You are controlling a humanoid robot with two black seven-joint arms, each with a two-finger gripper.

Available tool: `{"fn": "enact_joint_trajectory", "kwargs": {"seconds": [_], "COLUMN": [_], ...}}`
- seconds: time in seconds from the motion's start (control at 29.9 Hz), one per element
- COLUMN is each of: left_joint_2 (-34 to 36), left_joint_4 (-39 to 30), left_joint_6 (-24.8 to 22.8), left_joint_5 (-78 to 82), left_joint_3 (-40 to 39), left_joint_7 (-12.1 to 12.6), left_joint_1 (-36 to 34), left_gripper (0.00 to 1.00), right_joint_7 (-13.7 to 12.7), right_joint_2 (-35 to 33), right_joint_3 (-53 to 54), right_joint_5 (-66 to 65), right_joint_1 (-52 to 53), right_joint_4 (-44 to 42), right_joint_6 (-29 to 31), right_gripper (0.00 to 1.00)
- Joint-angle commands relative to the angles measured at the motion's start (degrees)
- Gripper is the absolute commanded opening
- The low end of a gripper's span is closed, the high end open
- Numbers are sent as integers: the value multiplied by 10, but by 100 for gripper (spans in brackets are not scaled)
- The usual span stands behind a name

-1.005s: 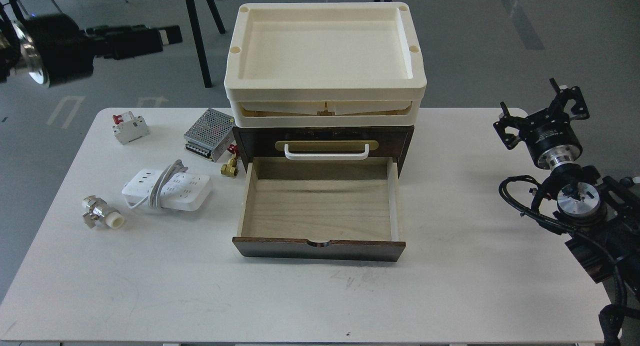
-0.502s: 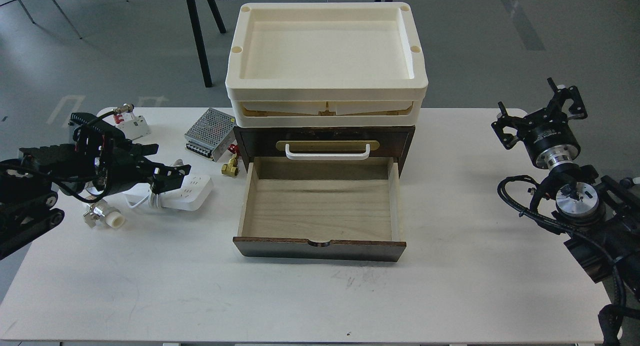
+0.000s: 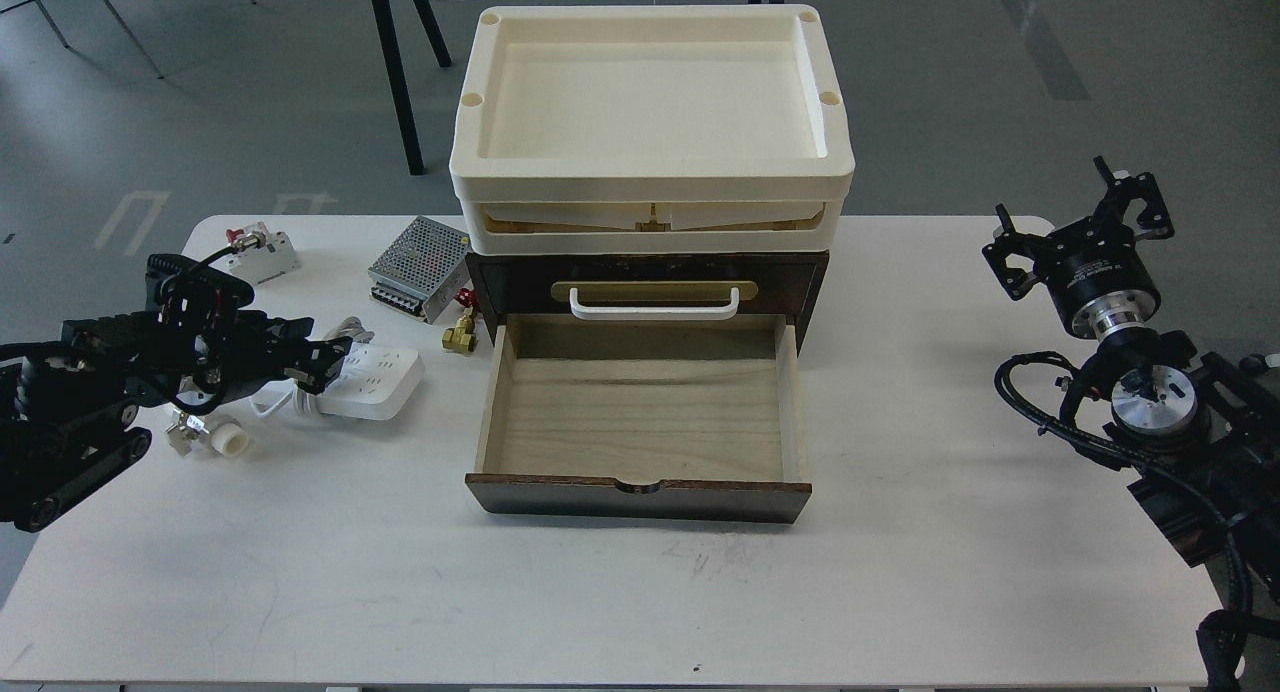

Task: Put charging cable into cabinet
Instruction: 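Grasp the charger and cable with the left gripper and lift it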

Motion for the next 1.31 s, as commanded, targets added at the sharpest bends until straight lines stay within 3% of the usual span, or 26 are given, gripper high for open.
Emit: {"fn": "enact_joint_trajectory", "kwargs": {"seconds": [0.0,0.1,0.23,0.33,0.47,0.67,0.8,1.07,1.14,1.27], "left_joint_2": [-5,-5,-5,-4,4,87,176,258,260,258], "left_joint_4": [10,9,10,9,-2,-66,-132,-254,-296,-398], "left_joint_6": [0,-1,-1,-2,-6,-11,-54,-154,-171,-212], "left_joint_5": [-1,-1,-1,-1,0,-63,-154,-239,-239,-236], "left_joint_3": [0,0,7,13,12,-25,-63,-174,-172,-170], "left_joint_7": [-5,-13,-20,-21,-46,-82,-87,-78,-64,-14], "left_joint_1": [1,2,1,2,-3,-35,-75,-185,-230,-318], "left_gripper": [44,30,25,12,2,3,4,3,3,3], "right_joint_7": [0,3,3,4,3,4,3,3,3,4], "right_joint_2": [0,0,0,0,0,0,0,0,0,0], "right_joint_3": [-8,-10,-10,-10,-10,-11,-11,-12,-18,-21], "right_joint_5": [0,0,0,0,0,0,-1,-1,0,0], "right_joint_1": [1,1,1,1,1,1,1,2,3,4], "right_joint_4": [0,0,0,0,0,0,0,0,0,0], "right_joint_6": [0,0,0,0,-1,-1,-1,-1,-1,-1], "right_gripper": [100,100,100,100,100,100,100,100,100,100]}}
